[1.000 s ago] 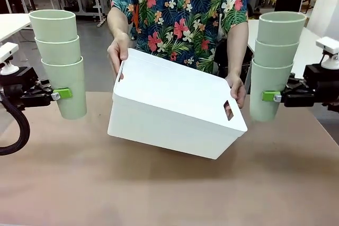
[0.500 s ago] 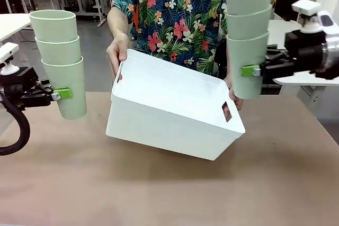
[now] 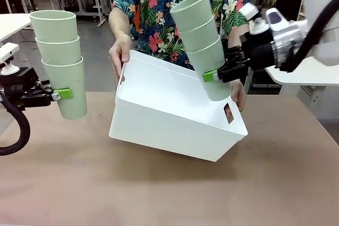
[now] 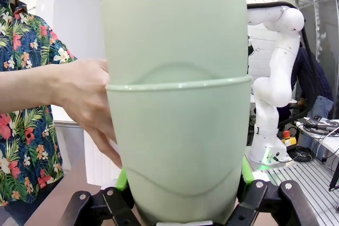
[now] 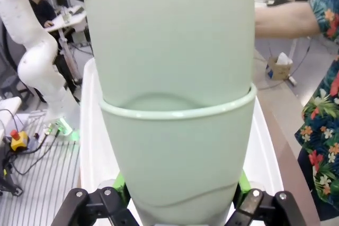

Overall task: Stack the cups and store them in the basket.
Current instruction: Place the stack of Reusable plastic cups into the Pantry Basket.

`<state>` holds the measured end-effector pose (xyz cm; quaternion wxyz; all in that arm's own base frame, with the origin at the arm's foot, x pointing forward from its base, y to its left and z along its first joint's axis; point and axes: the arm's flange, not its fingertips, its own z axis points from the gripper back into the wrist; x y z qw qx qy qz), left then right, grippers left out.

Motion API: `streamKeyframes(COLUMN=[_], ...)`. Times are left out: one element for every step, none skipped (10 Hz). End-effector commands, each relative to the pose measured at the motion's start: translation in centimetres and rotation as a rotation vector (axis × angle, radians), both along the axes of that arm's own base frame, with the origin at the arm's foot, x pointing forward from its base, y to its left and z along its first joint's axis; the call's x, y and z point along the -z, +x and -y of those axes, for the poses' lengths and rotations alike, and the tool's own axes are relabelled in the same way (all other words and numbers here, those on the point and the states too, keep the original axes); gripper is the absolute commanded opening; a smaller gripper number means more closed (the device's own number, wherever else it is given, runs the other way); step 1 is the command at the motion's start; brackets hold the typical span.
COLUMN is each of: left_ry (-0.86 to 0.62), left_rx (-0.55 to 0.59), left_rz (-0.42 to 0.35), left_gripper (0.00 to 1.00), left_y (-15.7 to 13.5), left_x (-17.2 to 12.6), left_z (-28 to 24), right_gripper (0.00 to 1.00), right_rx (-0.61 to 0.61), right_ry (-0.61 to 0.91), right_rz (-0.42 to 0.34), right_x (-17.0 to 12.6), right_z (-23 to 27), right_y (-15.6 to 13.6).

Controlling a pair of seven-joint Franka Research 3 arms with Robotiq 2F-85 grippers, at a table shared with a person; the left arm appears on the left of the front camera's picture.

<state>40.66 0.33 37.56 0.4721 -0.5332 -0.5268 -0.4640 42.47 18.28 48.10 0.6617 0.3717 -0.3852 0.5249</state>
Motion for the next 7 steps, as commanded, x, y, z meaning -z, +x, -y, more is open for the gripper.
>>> streamKeyframes(left_ry=[-0.004, -0.004, -0.004, -0.004, -0.004, -0.004, -0.004], left_rx=[0.001, 0.001, 0.001, 0.001, 0.001, 0.001, 0.001], left_rz=[0.013, 0.013, 0.013, 0.013, 0.013, 0.013, 0.013], left_gripper=[0.86, 0.86, 0.86, 0.86, 0.86, 0.86, 0.86], left_y=[-0.1, -0.1, -0.1, -0.1, -0.1, -0.1, -0.1], left_x=[-0.6, -0.6, -0.6, -0.6, -0.6, -0.6, -0.6], left_z=[0.0, 0.0, 0.0, 0.0, 0.0, 0.0, 0.0], right_gripper=[0.87, 0.87, 0.87, 0.87, 0.87, 0.87, 0.87], right_rx=[0.021, 0.026, 0.033, 0.036, 0.037, 0.034, 0.030], right_ry=[-0.072, -0.103, -0.143, -0.181, -0.212, -0.243, -0.279], right_rz=[-0.036, -0.038, -0.039, -0.040, -0.040, -0.040, -0.037], right_x=[0.3, 1.2, 2.1, 3.3, 4.2, 5.2, 6.1], right_z=[-1.8, -2.4, -3.1, -3.8, -4.3, -4.9, -5.4], right_y=[1.4, 1.9, 2.2, 2.4, 2.4, 2.4, 2.2])
